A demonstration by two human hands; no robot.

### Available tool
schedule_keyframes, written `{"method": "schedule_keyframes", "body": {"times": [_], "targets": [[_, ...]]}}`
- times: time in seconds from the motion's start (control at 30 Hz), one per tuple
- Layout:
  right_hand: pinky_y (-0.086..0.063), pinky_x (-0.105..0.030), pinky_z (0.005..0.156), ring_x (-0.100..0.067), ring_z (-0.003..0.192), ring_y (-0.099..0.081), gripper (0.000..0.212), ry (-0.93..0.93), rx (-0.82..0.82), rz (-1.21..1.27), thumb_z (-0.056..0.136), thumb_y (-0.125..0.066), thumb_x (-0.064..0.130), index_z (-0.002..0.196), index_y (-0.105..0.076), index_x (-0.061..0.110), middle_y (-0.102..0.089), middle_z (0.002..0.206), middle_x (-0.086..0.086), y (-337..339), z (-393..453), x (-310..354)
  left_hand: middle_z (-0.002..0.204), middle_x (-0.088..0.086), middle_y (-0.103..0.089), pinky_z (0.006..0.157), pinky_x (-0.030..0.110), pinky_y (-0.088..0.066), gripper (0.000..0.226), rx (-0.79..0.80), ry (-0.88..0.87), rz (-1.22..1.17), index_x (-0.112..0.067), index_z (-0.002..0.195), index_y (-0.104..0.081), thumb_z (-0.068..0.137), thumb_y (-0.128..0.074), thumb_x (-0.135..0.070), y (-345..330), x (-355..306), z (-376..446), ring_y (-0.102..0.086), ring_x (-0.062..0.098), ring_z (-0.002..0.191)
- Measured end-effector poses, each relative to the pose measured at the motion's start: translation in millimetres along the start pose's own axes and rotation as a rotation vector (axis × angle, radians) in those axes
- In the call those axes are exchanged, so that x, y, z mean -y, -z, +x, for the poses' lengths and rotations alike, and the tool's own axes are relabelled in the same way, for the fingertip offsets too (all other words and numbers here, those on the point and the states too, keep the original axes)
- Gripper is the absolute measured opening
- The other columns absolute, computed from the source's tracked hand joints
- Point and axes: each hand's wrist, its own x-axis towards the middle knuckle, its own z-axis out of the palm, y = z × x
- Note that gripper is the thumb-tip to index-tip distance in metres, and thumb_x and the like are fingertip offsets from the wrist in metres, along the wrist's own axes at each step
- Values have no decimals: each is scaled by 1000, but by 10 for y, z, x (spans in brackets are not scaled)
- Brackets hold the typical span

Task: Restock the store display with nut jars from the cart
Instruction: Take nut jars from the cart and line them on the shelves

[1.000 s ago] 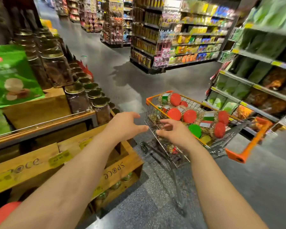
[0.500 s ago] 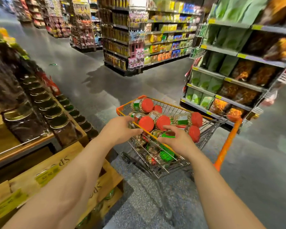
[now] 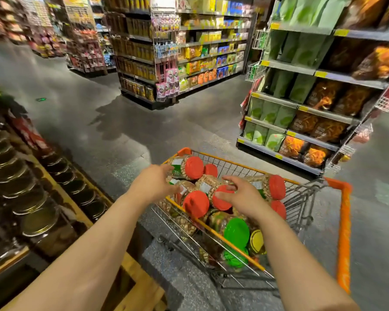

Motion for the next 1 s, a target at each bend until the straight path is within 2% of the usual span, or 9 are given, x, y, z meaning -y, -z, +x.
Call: {"method": "schedule_keyframes", "body": {"times": [0.17, 0.3, 0.4, 0.53, 0.6, 0.67, 0.77, 0.9, 1.0], "targets": [[-46, -35, 102, -22, 128, -55, 67, -60, 11, 59, 87, -79, 34, 147, -49, 27, -56, 142, -9, -133, 753, 134, 134, 6, -61, 94, 42, -55, 86, 60, -38, 78, -30, 152, -45, 78, -82, -54, 54, 271, 849, -65, 25, 113], [-41, -29, 97, -22, 133, -52, 67, -106, 52, 87, 89, -78, 36, 148, -47, 28, -54, 145, -10, -255, 1238, 97, 134, 11, -57, 98, 44, -52, 89, 92, -73, 153, -31, 154, -41, 78, -81, -56, -22, 445, 1424, -61, 30, 116], [-47, -38, 106, -21, 130, -54, 70, -155, 63, 103, 86, -80, 37, 147, -47, 31, -56, 143, -10, -302, 1587, 12, 142, 10, -55, 101, 46, -51, 93, 133, -59, 164, -32, 154, -40, 75, -82, -57, -158, 571, 1814, -58, 32, 125], [-49, -45, 106, -21, 128, -55, 71, -192, 81, 124, 85, -81, 35, 148, -47, 32, -56, 142, -5, -352, 2114, -134, 154, 8, -47, 108, 42, -46, 97, 191, -70, 152, -33, 156, -36, 74, -84, -55, -353, 698, 2287, -49, 28, 137], [-53, -39, 95, -20, 119, -60, 70, -203, 108, 134, 87, -79, 34, 149, -45, 30, -56, 142, -5, -396, 2384, -202, 160, 8, -39, 113, 37, -40, 99, 214, -88, 156, -29, 159, -32, 77, -85, -48, -441, 738, 2489, -40, 26, 145], [-49, -28, 81, -13, 105, -61, 69, -209, 130, 133, 89, -77, 33, 150, -45, 27, -60, 135, -3, -457, 2673, -277, 162, 7, -36, 114, 35, -36, 100, 231, -92, 174, -26, 160, -28, 79, -84, -44, -554, 799, 2717, -33, 24, 149], [-39, -16, 85, -9, 108, -54, 61, -236, 141, 155, 91, -77, 21, 146, -50, 17, -61, 108, 9, -547, 3054, -385, 164, 7, -33, 115, 34, -34, 103, 259, -80, 190, -23, 161, -24, 80, -84, -39, -731, 909, 3009, -31, 24, 150], [-37, -20, 96, -13, 116, -52, 73, -285, 227, 163, 89, -78, 24, 152, -42, 19, -58, 139, -8, -702, 3514, -547, 167, 11, -22, 117, 46, -37, 112, 288, -42, 168, -30, 162, -20, 73, -88, -40, -1020, 1061, 3385, -28, 32, 151], [-39, -23, 103, -20, 128, -54, 83, -313, 242, 152, 85, -81, 34, 155, -38, 23, -54, 146, -6, -822, 3730, -731, 170, 10, -12, 119, 44, -34, 115, 320, -38, 190, -32, 162, -13, 75, -87, -39, -1252, 1134, 3596, -20, 33, 154]]}}
